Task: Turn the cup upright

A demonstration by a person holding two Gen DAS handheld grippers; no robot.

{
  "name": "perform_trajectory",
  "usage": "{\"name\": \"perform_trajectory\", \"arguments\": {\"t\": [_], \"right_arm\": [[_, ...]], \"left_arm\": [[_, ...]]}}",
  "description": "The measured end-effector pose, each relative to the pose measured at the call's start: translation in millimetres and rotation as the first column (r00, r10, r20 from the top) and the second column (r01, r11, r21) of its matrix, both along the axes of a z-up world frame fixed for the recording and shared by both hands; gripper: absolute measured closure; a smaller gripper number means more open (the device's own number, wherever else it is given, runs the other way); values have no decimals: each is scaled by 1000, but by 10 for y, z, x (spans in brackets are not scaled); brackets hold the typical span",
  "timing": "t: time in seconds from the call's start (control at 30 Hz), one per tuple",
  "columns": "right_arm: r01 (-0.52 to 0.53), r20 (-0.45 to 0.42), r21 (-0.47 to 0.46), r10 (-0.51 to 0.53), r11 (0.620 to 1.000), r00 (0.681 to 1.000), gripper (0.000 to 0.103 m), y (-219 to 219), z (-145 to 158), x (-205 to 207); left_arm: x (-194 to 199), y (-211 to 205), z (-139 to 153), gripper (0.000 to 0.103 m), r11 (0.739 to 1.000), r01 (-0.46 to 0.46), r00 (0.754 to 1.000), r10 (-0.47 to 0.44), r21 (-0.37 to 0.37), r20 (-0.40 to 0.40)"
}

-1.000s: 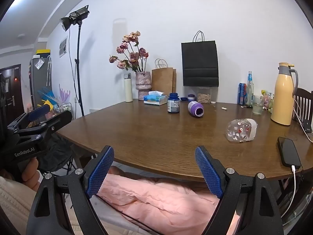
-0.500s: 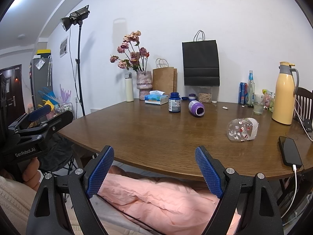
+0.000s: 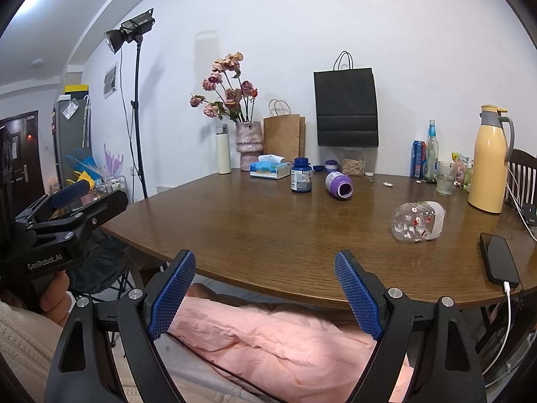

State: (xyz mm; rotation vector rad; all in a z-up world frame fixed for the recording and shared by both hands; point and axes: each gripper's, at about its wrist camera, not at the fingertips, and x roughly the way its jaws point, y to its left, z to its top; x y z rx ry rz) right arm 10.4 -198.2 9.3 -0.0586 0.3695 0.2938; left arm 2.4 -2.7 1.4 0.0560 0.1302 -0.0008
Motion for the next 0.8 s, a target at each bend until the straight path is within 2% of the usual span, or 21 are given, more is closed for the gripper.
{"name": "perform_trajectory", "arguments": {"t": [0.8], "right_arm": [[-1, -1, 1, 1, 1000, 1000, 14, 13, -19, -2]], "left_arm": [[-13, 32, -3, 0, 1000, -1, 1000, 1, -1, -2]]}}
